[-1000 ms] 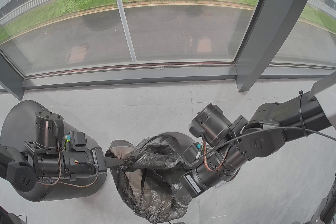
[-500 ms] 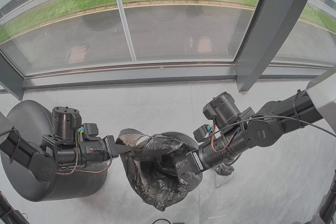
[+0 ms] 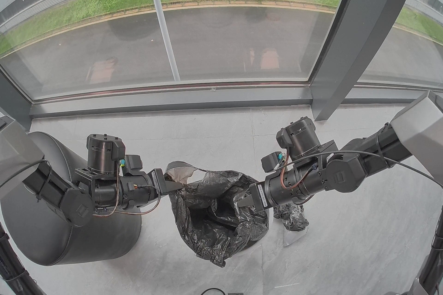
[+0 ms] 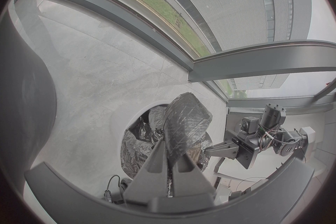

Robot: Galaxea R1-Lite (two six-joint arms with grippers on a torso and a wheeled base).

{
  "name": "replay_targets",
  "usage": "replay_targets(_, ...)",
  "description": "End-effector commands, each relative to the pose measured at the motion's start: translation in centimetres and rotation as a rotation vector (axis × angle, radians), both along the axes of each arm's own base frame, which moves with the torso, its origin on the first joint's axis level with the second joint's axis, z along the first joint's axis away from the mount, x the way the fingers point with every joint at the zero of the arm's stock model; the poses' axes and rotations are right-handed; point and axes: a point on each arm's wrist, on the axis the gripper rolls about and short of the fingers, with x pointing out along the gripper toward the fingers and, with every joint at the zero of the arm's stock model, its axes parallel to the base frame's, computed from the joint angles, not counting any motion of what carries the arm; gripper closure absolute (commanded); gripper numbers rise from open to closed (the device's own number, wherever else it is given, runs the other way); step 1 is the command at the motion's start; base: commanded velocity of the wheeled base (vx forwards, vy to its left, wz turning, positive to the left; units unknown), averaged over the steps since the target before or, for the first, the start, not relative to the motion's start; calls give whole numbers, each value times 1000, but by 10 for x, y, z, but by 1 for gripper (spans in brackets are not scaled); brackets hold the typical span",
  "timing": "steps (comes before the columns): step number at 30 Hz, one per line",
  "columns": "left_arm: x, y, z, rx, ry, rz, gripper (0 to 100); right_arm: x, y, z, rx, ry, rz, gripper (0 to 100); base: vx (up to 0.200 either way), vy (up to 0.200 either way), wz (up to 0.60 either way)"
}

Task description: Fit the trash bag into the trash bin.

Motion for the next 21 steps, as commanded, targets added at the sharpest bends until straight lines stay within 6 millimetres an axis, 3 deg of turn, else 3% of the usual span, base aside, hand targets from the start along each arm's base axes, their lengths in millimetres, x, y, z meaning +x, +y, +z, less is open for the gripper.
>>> replay_targets(1,13,-4,-9,4,12,2,100,4,-7,-28,-19,19,-22,100,0,0,0)
replay_targets(10,1,-6,-18,15,68,8,100,-8,-22,-49,-29,19,-38,100,0,0,0)
replay_targets(21,-21,-9,-27,44,136,43,100,-28,-35,-56,-72,34,-55,100,0,0,0)
